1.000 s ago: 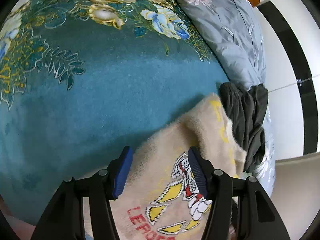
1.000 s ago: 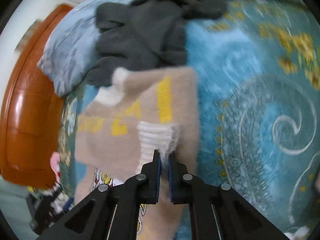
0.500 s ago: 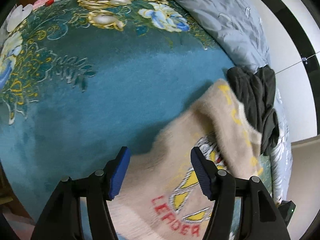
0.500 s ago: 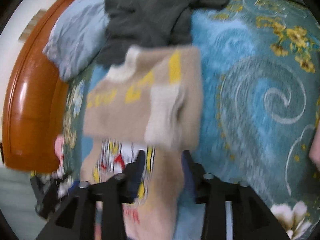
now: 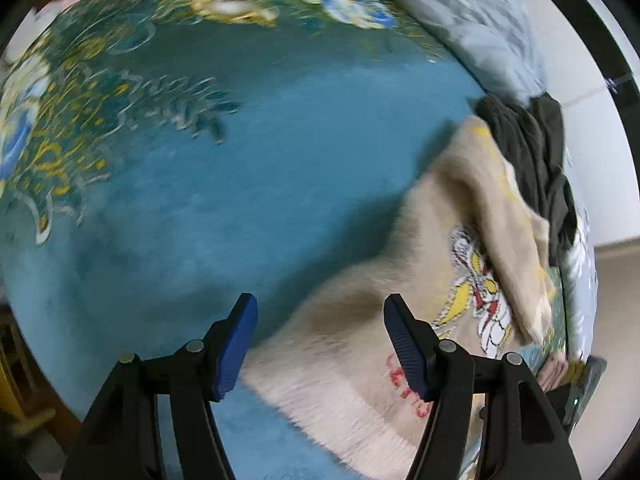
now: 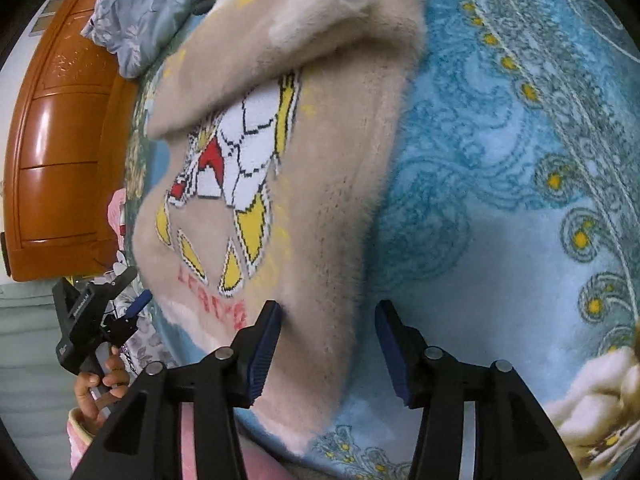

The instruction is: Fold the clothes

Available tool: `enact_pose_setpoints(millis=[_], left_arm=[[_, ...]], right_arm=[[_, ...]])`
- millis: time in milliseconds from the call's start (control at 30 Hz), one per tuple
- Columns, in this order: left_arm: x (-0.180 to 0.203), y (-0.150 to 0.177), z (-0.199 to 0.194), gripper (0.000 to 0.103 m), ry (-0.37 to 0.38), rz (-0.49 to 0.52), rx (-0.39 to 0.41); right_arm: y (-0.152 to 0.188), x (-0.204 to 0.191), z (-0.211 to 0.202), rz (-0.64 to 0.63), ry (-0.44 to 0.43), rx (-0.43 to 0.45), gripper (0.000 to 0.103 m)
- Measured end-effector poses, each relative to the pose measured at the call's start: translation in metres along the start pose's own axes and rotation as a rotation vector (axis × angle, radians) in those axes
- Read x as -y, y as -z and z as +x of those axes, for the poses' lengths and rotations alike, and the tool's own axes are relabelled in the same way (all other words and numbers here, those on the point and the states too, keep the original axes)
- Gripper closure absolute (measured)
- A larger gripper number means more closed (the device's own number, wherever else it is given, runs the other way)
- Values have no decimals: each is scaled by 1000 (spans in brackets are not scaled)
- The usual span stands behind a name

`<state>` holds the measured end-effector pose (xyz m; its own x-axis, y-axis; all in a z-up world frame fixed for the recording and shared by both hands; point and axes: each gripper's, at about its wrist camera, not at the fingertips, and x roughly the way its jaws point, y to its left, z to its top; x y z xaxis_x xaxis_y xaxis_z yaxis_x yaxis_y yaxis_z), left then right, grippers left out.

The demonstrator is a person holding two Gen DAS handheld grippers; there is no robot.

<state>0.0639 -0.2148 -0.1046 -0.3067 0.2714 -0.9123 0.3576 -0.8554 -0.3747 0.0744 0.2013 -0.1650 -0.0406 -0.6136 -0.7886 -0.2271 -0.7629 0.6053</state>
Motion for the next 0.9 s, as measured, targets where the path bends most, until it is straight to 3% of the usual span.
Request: enact_pose_setpoints(millis=[133, 200, 400, 567, 633, 667, 700, 767, 900], left_arm=[[17, -1, 3, 36, 58, 65, 5], [20, -1, 13, 37, 47, 85, -29], [7, -1, 27, 45, 53, 26, -89], [5, 0, 33, 46, 40, 23, -116], [4, 1, 35, 61, 21, 26, -130], [4, 2, 35, 76, 15, 23, -134], [2, 2, 34, 90, 15, 13, -139], [0, 2, 29, 92, 46, -5, -139], [6, -1, 1, 93, 147, -37, -91]], right_arm=[[6, -7, 8, 6, -74, -36, 50], [9, -12, 11, -8, -80, -33, 54], [17, -12, 15, 8, -95, -46, 70], [25, -18, 27, 20, -108, -118, 68], [27, -23, 29, -1, -81, -118, 70], [27, -26, 25, -18, -71, -106, 74], [26, -29, 20, -30, -69, -93, 86], [24, -36, 9, -49, -78, -63, 91], [9, -66, -30, -73, -230, 53, 92]])
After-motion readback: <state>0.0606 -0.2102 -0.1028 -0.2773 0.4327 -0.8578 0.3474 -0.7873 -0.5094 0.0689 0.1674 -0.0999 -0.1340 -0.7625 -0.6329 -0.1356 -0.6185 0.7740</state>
